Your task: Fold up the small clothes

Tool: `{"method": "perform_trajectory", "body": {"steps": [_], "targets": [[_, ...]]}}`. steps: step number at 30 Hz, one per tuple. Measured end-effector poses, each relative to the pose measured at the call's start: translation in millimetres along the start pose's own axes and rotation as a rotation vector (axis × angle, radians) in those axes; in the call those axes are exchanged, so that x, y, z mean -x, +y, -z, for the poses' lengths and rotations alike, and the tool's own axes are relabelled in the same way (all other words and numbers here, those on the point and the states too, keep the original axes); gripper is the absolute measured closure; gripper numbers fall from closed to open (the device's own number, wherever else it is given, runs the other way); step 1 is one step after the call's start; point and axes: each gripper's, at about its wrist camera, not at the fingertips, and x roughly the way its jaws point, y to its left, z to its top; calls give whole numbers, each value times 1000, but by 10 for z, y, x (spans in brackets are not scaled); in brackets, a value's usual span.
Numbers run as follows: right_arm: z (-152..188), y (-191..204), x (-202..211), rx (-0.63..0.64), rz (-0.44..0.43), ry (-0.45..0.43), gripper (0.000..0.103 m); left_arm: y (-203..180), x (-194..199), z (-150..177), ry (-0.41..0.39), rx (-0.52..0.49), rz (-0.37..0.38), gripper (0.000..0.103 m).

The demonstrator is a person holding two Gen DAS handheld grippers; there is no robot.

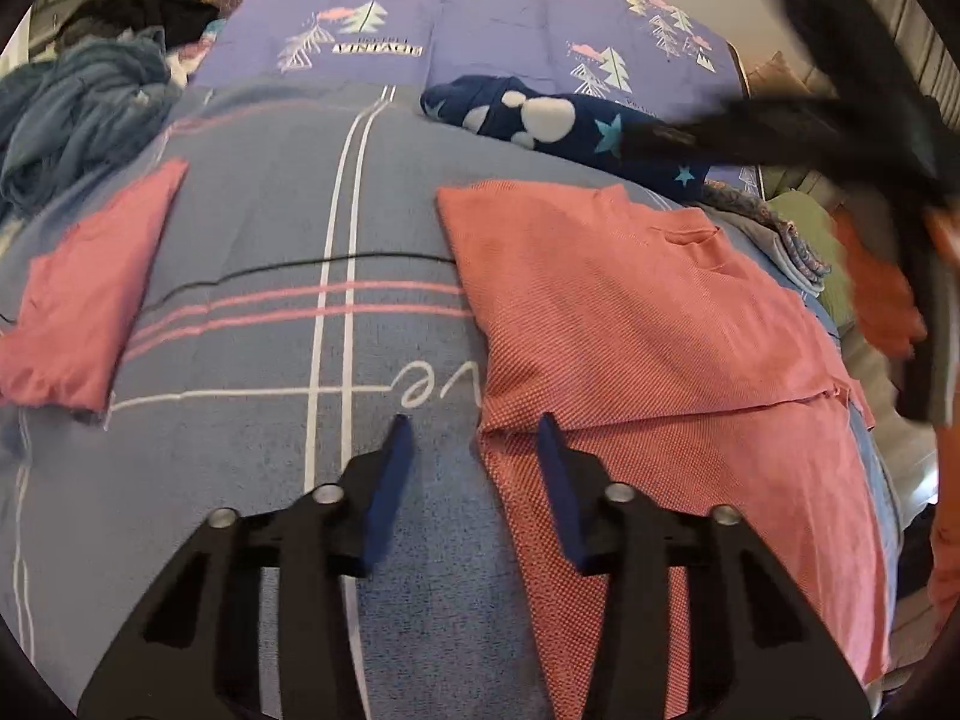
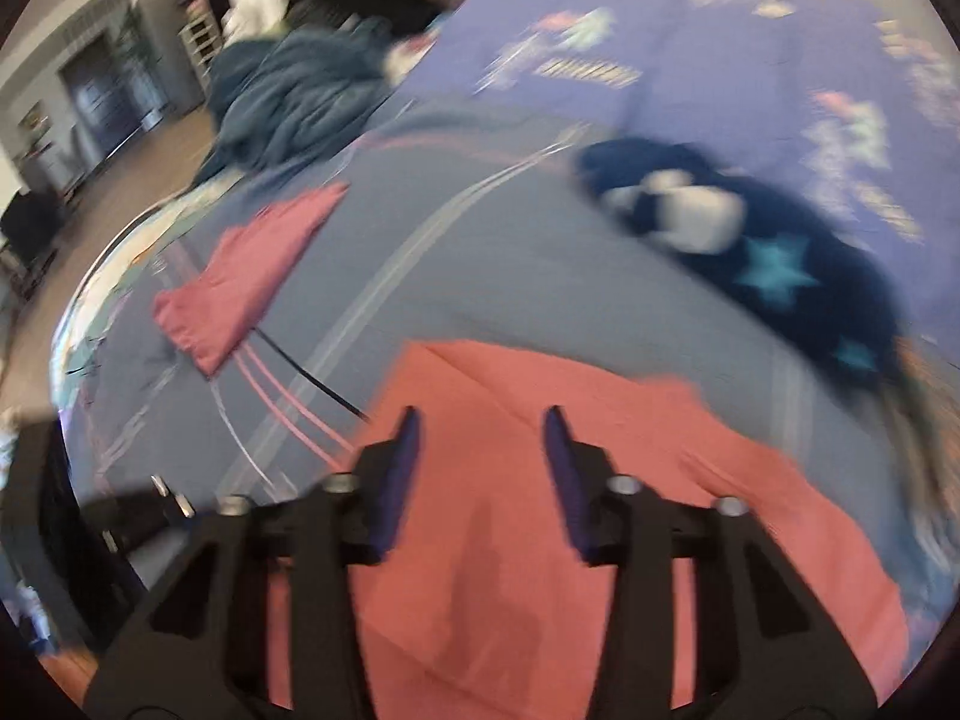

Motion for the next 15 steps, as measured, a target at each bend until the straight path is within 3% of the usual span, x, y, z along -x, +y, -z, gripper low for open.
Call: {"method": "perform_trajectory", "body": {"steps": [2, 3, 4, 6, 7, 8, 9, 10, 11, 15], "targets": [[-198, 146, -252, 32, -8, 45, 66, -1, 12, 5, -6, -1, 12, 60], [-267, 212, -384, 49, 9, 66, 60, 3, 15, 2, -12, 3, 23, 60], [-294, 252, -471, 58, 17, 92, 43, 13, 13, -3, -17, 13, 33, 60], [-331, 323, -677, 72, 9, 163, 40, 35, -2, -1, -18, 38, 49, 52], [-327, 335, -764, 80, 6, 180, 63, 41, -17, 0, -18, 50, 59, 52], [-320, 373, -833, 99, 9, 197, 99, 38, -29, -1, -17, 52, 62, 52], [-316, 420, -885, 115, 30, 208, 100, 25, -42, 4, -17, 46, 62, 58], [-325, 464, -901, 127, 57, 183, 100, -2, -61, 6, -13, 33, 64, 87], [-341, 493, -903, 125, 68, 161, 100, -8, -70, 7, -1, 27, 70, 98], [-472, 380, -1034, 21, 64, 89, 103, -34, -4, 57, 23, -22, -35, 103]]}}
